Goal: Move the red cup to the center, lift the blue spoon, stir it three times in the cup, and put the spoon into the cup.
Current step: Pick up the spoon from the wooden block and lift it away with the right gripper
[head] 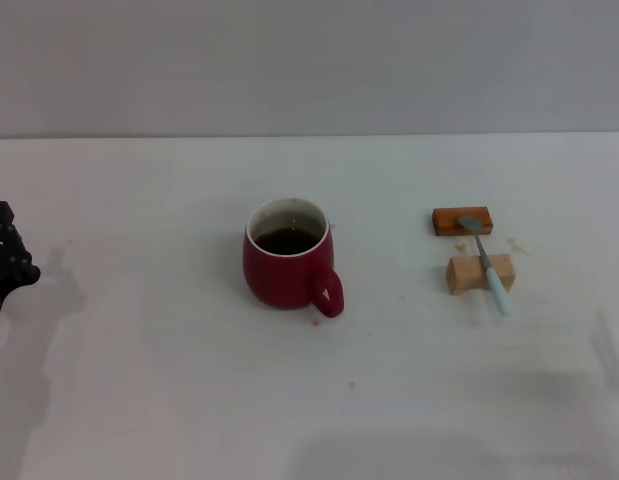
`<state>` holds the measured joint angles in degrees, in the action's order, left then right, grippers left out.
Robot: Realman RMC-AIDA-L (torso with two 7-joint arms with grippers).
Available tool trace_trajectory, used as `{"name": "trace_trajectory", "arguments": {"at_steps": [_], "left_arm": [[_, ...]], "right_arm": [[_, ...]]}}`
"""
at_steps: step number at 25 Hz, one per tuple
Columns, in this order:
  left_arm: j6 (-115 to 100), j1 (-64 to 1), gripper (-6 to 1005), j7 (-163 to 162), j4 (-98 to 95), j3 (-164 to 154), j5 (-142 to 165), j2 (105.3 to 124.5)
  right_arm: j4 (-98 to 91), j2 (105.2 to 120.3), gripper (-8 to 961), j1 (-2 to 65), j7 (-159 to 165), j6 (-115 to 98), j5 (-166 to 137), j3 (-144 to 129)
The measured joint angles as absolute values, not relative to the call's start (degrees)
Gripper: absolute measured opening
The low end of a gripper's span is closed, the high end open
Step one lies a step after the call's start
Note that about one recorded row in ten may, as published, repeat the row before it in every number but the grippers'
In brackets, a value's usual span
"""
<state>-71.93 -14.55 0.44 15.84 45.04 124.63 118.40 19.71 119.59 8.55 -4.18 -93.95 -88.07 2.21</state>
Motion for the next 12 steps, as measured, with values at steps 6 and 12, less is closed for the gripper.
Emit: {"name": "trace_trajectory", "arguments": {"at_steps": [6, 12], "left_arm": [[-72.04, -14.47, 113, 0.71, 15.79, 45.18, 124.62, 118.48], [-72.07, -14.37, 158, 0.84, 16.15, 46.43, 124.56, 118.63]], "right_arm": [[20.64, 119.61, 754, 9.76, -4.11, -91.79, -88.09, 0.02], [20.85, 119.62, 753, 10.69, -4.08, -89.16, -88.14, -1.06]]}}
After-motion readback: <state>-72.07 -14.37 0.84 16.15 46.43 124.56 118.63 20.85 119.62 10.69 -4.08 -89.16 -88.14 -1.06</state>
